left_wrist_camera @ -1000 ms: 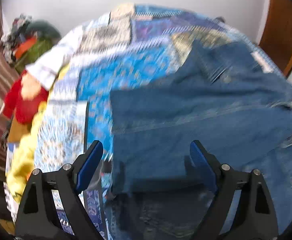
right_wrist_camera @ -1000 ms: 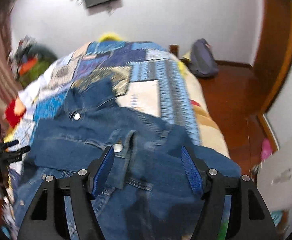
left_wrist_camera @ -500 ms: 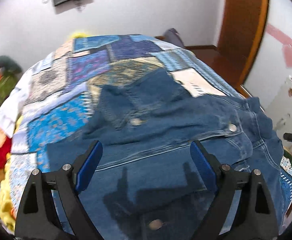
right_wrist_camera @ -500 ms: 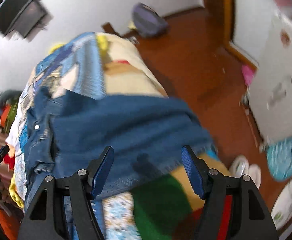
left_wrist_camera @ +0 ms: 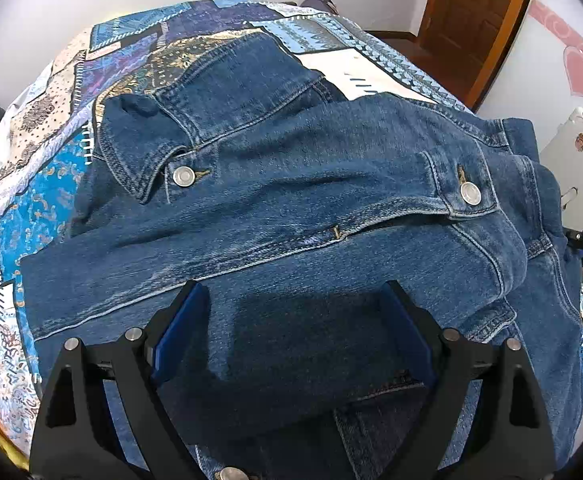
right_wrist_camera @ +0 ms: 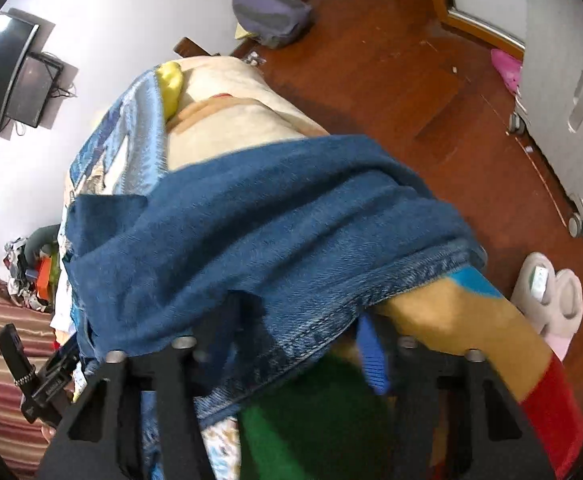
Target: Fold large clothes
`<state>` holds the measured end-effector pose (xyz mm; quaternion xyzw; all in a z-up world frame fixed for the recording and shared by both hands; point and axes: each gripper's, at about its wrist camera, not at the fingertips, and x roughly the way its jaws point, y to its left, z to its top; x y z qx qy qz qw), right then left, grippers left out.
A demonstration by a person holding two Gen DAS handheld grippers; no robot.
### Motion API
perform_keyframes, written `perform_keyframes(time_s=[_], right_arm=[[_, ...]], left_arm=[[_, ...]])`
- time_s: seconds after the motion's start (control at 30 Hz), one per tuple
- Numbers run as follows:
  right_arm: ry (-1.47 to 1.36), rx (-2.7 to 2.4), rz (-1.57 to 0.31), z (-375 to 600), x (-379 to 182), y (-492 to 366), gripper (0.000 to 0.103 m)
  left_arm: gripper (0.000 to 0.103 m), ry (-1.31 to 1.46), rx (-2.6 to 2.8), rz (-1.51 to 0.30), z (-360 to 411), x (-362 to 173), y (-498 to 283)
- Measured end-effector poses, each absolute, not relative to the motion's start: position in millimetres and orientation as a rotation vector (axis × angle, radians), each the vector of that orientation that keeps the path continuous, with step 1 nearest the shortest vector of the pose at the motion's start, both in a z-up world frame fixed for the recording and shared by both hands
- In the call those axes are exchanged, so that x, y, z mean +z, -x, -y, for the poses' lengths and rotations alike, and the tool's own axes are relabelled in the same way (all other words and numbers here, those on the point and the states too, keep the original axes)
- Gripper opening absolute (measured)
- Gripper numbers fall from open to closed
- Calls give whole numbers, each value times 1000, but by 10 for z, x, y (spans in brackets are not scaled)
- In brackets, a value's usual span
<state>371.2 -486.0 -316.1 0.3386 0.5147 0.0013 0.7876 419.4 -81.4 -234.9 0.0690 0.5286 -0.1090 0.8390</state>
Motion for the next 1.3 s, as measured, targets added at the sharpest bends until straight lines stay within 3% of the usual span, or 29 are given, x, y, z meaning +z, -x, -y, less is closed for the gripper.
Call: perform_keyframes(time_s=[0.1,0.23,0.47,0.67,0.83,1.07,1.3], right_arm=[[-673,-9,-1056,4774,-2934,-3750,21],[-613,26,-960,4656,-2473,-3754,15],[-475,182,-766,4093,-1433,-3820,13],[-335,346,-692,3093,-936,-3969,12],[-284,452,-803,2328,-1289,-4050,12],[-289,444,-1082,1879,-2332,-4014,12],[-243,463,-1152,1958,-2442,-3805,13]], left_arm=[[89,-150,-212,-1095,783,-2300,-4125],[89,-143,-208,-1048,688,-2152,-4018],[89,-101,-205,-946,436,-1750,-3767],[89,-73,-167,-820,62,-1328,-3421],[89,-61,-124,-769,-262,-1166,-3128],[89,-33,-68,-807,-606,-1269,-2825],[89,-33,-92,-875,-496,-1445,-2809]])
